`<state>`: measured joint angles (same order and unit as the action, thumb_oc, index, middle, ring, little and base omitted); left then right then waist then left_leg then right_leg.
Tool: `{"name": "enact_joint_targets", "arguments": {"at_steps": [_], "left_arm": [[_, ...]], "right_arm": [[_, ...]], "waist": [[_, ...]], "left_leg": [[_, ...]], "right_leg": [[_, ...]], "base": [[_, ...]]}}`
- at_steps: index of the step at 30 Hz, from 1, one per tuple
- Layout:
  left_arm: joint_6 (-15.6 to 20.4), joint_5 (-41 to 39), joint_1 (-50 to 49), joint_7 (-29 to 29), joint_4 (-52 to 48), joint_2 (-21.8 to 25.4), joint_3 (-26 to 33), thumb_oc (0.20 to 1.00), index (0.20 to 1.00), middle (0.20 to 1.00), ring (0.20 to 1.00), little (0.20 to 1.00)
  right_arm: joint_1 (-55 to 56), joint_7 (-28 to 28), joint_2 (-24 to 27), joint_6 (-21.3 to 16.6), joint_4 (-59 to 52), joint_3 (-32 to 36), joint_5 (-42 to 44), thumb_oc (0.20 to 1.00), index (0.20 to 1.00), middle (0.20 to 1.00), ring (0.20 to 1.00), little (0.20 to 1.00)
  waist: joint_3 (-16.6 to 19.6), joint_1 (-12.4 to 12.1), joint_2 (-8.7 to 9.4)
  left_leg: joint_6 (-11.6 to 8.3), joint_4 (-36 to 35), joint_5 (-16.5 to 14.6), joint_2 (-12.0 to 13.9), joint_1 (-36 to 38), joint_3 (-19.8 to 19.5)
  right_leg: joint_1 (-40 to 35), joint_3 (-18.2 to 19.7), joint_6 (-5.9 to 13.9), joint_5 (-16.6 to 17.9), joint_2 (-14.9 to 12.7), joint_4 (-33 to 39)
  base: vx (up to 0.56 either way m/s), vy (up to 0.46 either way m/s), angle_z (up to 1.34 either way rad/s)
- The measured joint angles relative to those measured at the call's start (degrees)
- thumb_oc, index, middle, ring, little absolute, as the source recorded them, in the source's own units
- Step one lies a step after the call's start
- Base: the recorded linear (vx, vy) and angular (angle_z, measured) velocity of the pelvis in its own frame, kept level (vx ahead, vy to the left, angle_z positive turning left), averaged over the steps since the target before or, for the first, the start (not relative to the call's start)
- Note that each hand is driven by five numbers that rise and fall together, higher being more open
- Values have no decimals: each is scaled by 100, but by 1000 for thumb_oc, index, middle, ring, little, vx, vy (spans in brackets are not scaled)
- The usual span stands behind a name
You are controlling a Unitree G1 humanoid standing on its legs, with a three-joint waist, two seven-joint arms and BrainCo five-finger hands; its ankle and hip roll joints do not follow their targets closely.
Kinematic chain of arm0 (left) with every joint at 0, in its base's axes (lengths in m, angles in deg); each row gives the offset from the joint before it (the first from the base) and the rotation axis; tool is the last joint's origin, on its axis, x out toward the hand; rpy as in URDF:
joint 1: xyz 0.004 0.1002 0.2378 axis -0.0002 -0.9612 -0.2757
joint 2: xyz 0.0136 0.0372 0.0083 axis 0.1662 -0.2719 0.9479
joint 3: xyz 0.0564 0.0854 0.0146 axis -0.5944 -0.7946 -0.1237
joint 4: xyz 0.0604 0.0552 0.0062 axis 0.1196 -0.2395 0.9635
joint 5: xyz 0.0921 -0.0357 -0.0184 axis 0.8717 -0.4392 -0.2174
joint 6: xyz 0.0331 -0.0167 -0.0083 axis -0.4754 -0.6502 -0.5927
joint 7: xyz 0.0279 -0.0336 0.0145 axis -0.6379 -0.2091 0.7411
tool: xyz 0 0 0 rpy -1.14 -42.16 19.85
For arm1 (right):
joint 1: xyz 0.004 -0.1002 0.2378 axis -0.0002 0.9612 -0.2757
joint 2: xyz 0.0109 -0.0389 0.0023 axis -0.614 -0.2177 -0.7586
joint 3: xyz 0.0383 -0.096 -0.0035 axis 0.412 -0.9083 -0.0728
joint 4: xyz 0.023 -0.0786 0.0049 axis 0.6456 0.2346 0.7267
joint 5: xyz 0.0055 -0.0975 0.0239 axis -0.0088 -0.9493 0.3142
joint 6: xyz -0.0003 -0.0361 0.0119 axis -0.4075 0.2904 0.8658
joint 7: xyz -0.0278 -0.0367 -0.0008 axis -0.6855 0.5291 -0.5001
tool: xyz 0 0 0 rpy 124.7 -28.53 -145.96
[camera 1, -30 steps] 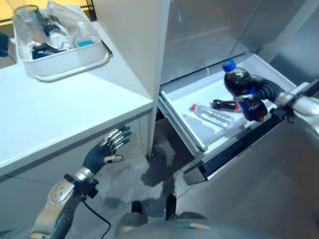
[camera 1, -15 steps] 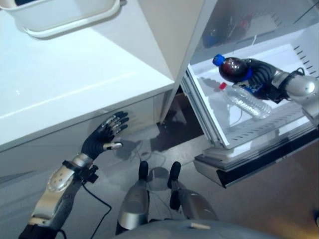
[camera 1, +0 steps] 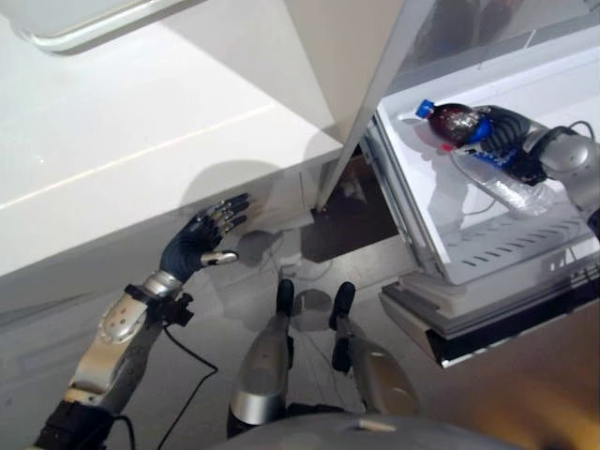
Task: Take the drinks into the refrigerator
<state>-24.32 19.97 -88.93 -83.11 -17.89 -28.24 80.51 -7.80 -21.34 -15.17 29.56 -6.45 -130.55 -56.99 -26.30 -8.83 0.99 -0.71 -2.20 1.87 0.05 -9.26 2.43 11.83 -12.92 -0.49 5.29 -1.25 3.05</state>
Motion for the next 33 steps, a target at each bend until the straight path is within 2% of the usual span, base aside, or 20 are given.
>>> {"name": "enact_joint_targets", "arguments": {"at_steps": [4, 12, 16, 18, 33], "left_arm": [[18, 0, 13, 13, -8, 84, 0, 1000, 1000, 1000, 1000, 1000], [48, 6, -6, 37, -7, 89, -78, 1000, 1000, 1000, 1000, 1000], [52, 50, -4, 95, -8, 84, -175, 1000, 1000, 1000, 1000, 1000], [59, 51, -6, 122, -10, 83, -174, 1000, 1000, 1000, 1000, 1000], [63, 55, -10, 183, -42, 16, -167, 1000, 1000, 1000, 1000, 1000]], "right_arm": [[-190, 23, 151, -20, 17, -253, -545, 200, 200, 200, 200, 200], [-90, 134, 227, -45, -211, -251, -1165, 200, 200, 200, 200, 200], [142, 152, 189, -37, -387, -84, -1284, 200, 200, 200, 200, 200], [289, 188, 63, -35, -379, 207, -1286, 200, 200, 200, 200, 200], [387, 199, -228, 17, -316, 438, -1446, 200, 200, 200, 200, 200]], "waist": [[-68, -3, -107], [-82, -17, -132], [-86, -13, -140], [-86, -9, -142], [-85, 3, -175]], "left_leg": [[3, 16, 83, -28, -52, -104], [-8, 27, 250, -63, -249, -248], [-23, 29, 292, -60, -247, -266], [-26, 28, 325, -62, -267, -280], [-66, 84, 377, -38, -348, -284]], "right_leg": [[57, -75, 2, -28, -46, -117], [326, -198, -6, -135, -130, -434], [363, -223, 15, -182, -148, -534], [430, -240, -6, -228, -169, -663], [613, -240, -64, -280, -186, -935]], "base": [[-35, -34, 11], [-22, -32, 11], [-14, -29, 2], [-16, -13, 3], [-2, -1, 0]]}}
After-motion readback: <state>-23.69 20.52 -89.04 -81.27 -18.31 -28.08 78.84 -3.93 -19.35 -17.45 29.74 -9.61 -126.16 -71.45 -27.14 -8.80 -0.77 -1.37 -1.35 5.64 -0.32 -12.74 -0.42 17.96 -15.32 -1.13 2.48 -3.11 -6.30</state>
